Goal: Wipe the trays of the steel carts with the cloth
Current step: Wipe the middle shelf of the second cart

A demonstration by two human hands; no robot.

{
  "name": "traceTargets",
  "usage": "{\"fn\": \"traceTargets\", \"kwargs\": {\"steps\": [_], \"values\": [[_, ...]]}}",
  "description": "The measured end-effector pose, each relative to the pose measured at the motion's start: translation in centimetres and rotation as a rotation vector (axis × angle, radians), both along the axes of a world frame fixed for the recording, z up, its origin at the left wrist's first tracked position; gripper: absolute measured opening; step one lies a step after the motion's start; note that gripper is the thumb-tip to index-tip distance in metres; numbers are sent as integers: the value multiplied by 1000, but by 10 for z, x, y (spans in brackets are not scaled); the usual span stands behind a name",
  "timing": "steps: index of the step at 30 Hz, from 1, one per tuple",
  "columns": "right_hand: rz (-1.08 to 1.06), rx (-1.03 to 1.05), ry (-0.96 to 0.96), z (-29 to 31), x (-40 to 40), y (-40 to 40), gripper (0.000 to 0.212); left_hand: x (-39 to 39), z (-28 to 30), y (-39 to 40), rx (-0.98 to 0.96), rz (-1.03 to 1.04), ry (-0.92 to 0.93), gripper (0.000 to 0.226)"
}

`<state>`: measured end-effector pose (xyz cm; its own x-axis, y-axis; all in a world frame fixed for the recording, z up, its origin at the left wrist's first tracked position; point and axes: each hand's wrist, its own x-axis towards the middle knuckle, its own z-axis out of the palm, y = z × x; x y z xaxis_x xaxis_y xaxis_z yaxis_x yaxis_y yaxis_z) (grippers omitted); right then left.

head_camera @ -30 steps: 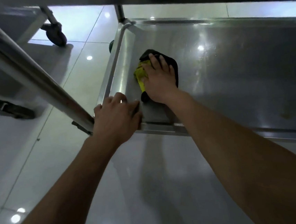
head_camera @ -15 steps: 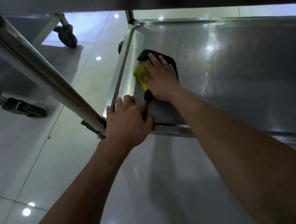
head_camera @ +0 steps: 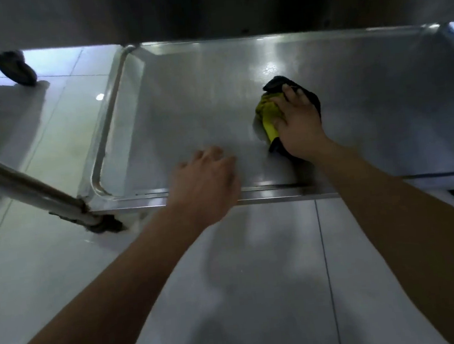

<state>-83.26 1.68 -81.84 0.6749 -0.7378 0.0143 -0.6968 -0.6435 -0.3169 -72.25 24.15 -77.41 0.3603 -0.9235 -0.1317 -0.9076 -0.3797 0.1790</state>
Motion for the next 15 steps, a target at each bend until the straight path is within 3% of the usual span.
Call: {"fn": "traceTargets", "kwargs": {"steps": [4,9,15], "values": [[61,-23,32,1,-31,6,48,-53,-16,-24,59,98,-28,33],[107,51,-14,5,-85,46,49,-63,-24,-20,-18,143,-10,35],[91,47,54,5,-105,66,50,-73,-25,-30,38,214,-10,49]]}}
